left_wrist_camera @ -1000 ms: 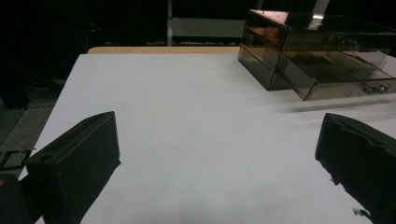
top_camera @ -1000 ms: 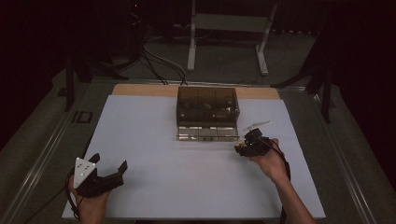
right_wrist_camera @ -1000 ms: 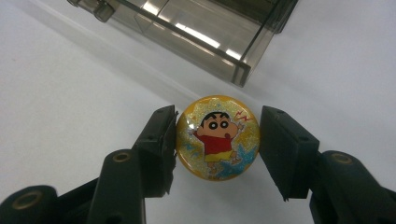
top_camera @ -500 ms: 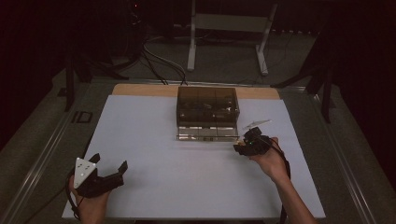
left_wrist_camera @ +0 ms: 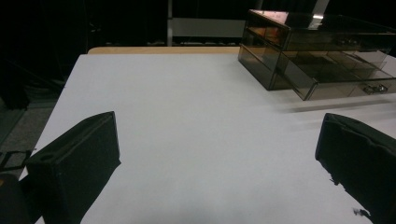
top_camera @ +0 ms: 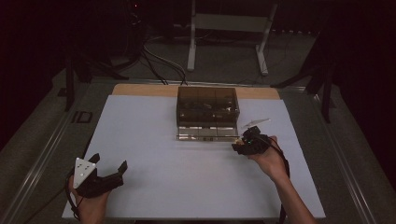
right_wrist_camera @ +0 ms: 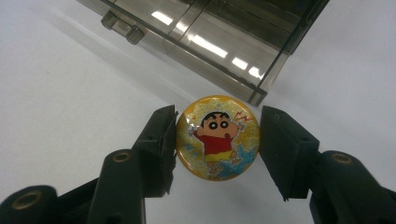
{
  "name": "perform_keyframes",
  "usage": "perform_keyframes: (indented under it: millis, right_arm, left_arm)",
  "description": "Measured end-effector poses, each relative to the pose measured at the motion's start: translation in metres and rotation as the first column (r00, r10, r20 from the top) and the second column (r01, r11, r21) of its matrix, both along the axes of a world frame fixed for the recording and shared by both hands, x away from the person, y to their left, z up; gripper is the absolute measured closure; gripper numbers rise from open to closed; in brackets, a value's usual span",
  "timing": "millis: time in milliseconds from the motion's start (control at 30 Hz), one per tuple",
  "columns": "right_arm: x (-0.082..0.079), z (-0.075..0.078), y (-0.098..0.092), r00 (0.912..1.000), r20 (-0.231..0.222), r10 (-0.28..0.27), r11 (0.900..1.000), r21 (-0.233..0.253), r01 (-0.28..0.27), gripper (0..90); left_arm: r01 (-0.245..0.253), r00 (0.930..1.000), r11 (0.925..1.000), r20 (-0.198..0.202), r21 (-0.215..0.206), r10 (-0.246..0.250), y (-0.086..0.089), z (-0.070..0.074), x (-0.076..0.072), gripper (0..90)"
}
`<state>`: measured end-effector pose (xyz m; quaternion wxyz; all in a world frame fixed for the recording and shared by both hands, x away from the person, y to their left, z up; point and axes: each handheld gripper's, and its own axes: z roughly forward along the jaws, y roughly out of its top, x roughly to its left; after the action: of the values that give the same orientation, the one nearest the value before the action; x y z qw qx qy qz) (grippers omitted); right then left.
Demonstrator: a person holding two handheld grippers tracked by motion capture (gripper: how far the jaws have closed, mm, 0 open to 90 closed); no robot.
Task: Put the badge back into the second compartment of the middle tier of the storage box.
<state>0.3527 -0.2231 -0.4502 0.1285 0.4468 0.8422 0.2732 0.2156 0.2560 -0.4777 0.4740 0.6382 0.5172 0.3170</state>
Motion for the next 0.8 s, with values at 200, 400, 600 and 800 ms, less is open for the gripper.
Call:
perform_keyframes:
  millis: [200,400,600,800]
  right_arm:
    - [0.0002,0.0037,0.0019,0.9999,0.009,0.009,1.000,0.002,-0.009,47.5]
    - [0.0009,0.0064,0.0042,0.9999,0.012,0.012,1.000,0.004,-0.012,47.5]
    - [0.0011,0.0076,0.0066,0.9998,0.012,0.018,1.000,0.009,-0.018,47.5]
    - [0.0016,0.0084,0.0088,0.9997,0.013,0.021,1.000,0.012,-0.022,47.5]
  left_arm:
    - [-0.001,1.0000,1.0000,0.000,0.000,0.001,0.0001,0.0000,0.0000,1.1]
    - [0.000,1.0000,1.0000,0.000,-0.001,0.000,0.0002,0.0000,0.0000,1.2]
    - [0.000,1.0000,1.0000,0.000,0.000,0.000,0.0002,0.0000,-0.0001,1.1]
    - [0.000,1.0000,1.0000,-0.001,0.000,0.000,0.0001,-0.0001,0.0001,1.1]
